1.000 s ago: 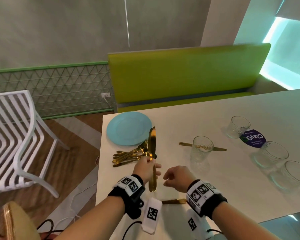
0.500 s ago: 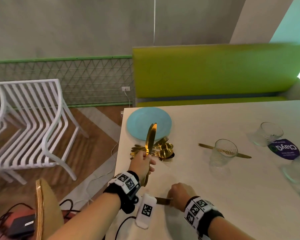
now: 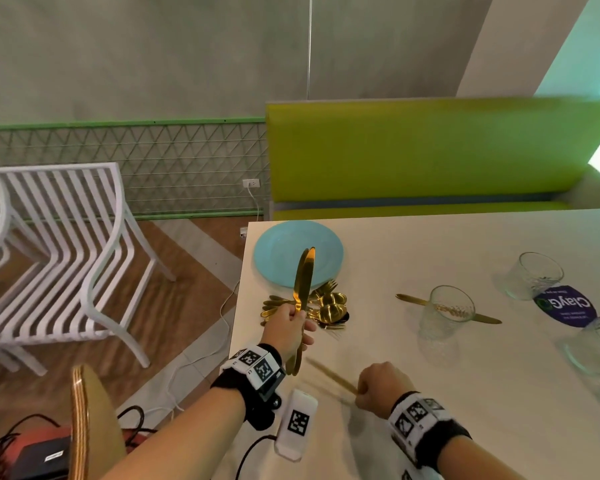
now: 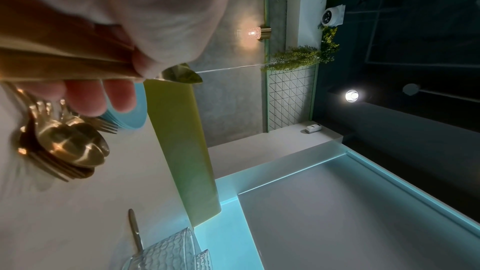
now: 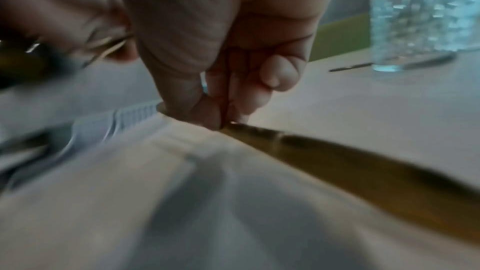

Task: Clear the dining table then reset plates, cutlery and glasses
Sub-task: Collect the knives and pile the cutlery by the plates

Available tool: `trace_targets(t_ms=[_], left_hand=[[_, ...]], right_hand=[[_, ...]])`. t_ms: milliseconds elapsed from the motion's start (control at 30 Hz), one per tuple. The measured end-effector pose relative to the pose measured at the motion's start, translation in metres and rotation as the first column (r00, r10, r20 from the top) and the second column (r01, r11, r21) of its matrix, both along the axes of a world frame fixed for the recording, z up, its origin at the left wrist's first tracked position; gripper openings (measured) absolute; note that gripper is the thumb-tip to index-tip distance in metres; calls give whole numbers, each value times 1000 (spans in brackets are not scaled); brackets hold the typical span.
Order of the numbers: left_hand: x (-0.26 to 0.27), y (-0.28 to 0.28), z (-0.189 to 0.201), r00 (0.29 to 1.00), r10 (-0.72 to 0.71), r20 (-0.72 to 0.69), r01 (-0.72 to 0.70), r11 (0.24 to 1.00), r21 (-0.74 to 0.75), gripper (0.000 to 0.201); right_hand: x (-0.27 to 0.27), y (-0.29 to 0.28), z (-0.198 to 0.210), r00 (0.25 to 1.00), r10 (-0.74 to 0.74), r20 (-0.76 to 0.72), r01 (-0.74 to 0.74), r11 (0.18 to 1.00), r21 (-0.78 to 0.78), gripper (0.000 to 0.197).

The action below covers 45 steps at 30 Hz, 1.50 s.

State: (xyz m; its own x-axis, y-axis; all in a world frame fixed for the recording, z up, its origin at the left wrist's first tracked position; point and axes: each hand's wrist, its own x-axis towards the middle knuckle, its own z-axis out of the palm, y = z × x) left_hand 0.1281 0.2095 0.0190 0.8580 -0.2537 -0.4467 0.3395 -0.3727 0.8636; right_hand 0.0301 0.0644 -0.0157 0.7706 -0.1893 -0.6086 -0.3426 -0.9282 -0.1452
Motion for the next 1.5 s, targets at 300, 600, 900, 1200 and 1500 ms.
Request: trace_targets(t_ms=[300, 600, 900, 1200, 1500], left_hand=[[3, -31, 11, 994, -92, -61, 85, 991, -106, 13], [1, -63, 26, 946, -290, -145, 248, 935, -252, 18], [8, -86, 19, 941, -323, -102, 310, 942, -128, 12], [38, -120, 20, 989, -118, -85, 111, 990, -86, 14], [50, -148, 14, 996, -20, -88, 20, 1000, 1, 18]], right_hand=[[34, -43, 59, 735, -656, 174, 397, 623, 674, 17], [55, -44, 73, 607, -781, 145, 421, 470, 776, 10], [46, -84, 68, 668, -685, 292, 467, 691, 552, 18], [42, -239, 62, 671, -592, 446, 598, 788, 147, 20], [73, -253, -1, 977, -174, 127, 182, 982, -56, 30]])
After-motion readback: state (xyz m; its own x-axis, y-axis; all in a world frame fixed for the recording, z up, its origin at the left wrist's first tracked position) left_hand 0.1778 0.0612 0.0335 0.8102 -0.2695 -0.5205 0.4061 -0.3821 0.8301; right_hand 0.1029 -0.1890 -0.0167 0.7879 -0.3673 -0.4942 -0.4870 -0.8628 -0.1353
